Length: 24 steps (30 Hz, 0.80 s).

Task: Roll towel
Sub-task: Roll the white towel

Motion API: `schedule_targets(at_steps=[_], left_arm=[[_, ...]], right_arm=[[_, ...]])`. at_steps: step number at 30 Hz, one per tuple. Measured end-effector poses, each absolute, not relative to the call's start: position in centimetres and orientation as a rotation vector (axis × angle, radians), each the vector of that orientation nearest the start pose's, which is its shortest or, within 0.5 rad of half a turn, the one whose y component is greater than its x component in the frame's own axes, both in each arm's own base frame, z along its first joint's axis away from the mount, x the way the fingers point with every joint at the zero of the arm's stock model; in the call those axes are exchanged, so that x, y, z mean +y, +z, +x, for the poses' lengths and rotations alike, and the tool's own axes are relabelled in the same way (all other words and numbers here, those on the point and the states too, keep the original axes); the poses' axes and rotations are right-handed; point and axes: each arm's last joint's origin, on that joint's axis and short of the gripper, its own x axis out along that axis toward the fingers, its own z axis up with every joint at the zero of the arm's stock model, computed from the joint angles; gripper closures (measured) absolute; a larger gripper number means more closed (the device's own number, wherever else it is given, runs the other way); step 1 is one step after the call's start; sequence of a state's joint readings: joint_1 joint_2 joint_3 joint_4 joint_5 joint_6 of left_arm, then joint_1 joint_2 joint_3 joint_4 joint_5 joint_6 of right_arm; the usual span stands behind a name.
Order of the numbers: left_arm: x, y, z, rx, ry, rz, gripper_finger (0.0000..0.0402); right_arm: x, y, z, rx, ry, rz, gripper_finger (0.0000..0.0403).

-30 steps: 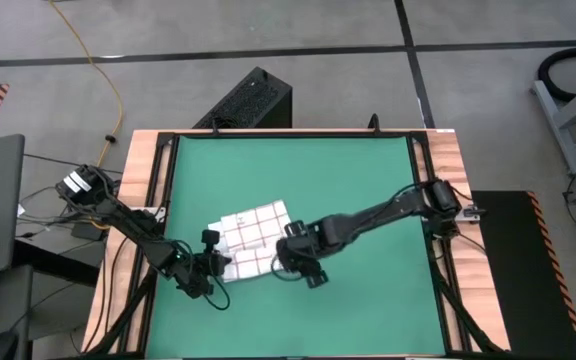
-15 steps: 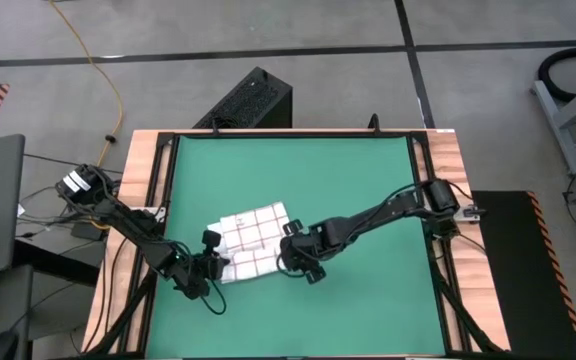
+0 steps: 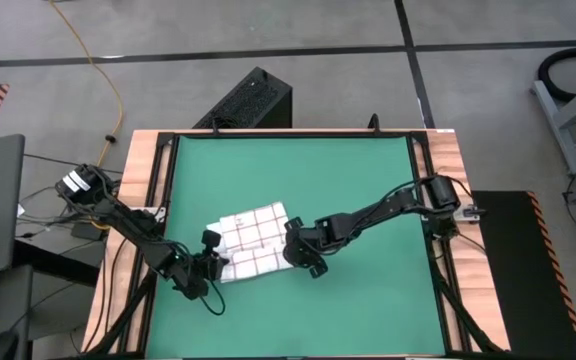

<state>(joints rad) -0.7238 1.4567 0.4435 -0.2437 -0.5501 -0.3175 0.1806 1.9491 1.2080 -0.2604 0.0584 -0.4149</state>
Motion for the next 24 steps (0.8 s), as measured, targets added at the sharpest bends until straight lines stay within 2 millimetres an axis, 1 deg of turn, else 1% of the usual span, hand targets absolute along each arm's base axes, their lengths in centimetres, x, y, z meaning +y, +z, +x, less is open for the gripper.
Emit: schedule_targets(at_steps=[3, 5, 7, 11, 12, 14, 17, 21, 24], left_arm=[[-12.1, 10.2, 15.9, 1.013, -0.006, 0.477, 0.0401], [-12.0, 10.2, 15.9, 1.015, -0.019, 0.500, 0.0401], [-12.1, 10.2, 15.9, 1.017, -0.038, 0.532, 0.0401], [-12.0, 10.1, 15.9, 1.021, -0.074, 0.593, 0.0401], [-12.0, 10.1, 15.9, 1.021, -0.083, 0.608, 0.0401], [-12.0, 10.1, 15.9, 1.022, -0.101, 0.640, 0.0401], [-12.0, 10.2, 15.9, 1.023, -0.111, 0.660, 0.0401], [-12.0, 10.2, 15.9, 1.020, -0.106, 0.663, 0.0401], [-12.0, 10.2, 15.9, 1.020, -0.105, 0.663, 0.0401]], right_arm=[[6.9, 15.0, 38.7, 0.961, 0.310, -0.478, 0.0169], [6.9, 15.8, 38.8, 0.960, 0.308, -0.472, 0.0169], [7.0, 17.2, 38.8, 0.947, 0.311, -0.472, 0.0169], [7.2, 21.0, 38.4, 0.860, 0.304, -0.471, 0.0168], [6.9, 21.6, 38.2, 0.846, 0.298, -0.477, 0.0168], [6.0, 22.0, 38.6, 0.811, 0.243, -0.498, 0.0169], [3.5, 21.0, 40.0, 0.788, 0.140, -0.495, 0.0174], [-0.2, 18.0, 41.9, 0.783, 0.045, -0.473, 0.0196], [-2.4, 16.2, 42.4, 0.808, -0.016, -0.412, 0.0222]])
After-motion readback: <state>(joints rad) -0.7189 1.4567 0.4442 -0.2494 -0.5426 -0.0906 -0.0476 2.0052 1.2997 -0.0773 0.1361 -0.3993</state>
